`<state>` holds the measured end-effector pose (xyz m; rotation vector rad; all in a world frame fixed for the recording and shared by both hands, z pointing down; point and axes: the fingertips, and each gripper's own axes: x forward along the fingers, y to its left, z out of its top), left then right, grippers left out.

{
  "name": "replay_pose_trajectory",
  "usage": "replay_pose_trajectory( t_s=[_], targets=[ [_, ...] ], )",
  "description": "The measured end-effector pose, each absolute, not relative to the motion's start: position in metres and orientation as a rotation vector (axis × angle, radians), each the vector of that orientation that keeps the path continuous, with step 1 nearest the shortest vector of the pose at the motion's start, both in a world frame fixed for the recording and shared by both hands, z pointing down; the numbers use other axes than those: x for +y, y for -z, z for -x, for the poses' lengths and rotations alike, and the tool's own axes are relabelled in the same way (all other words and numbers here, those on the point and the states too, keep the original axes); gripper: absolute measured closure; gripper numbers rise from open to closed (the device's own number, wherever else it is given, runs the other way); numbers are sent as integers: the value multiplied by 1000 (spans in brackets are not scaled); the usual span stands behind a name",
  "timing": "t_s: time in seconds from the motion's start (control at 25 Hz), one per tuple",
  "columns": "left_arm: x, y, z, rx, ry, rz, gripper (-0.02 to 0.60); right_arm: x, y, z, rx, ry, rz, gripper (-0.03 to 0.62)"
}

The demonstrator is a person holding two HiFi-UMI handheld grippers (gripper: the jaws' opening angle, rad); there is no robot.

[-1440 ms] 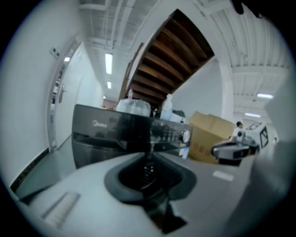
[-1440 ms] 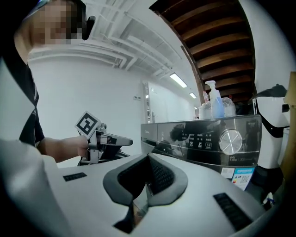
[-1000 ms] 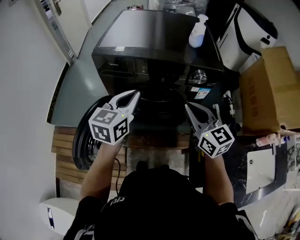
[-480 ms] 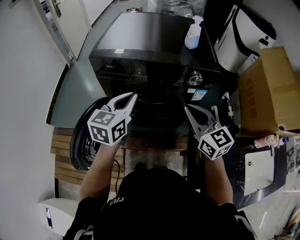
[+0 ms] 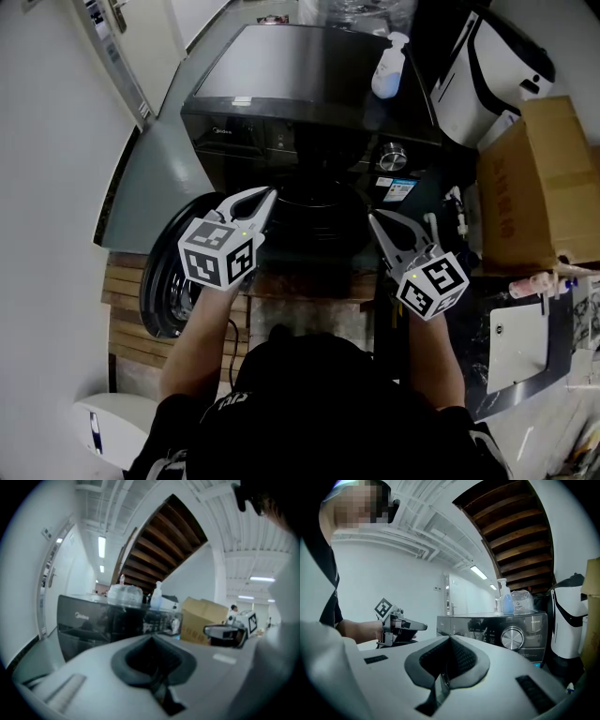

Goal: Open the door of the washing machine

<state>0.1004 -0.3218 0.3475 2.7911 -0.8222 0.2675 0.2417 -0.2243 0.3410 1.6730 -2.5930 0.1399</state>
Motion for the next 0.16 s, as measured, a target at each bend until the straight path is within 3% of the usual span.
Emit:
replay_pose_trajectory(
  t_s=[0.16],
  targets=[
    [-322,-347,-102,-838,-280,-2795,574,-224,-339,-240,-2602,-123,-1658,603]
  ],
)
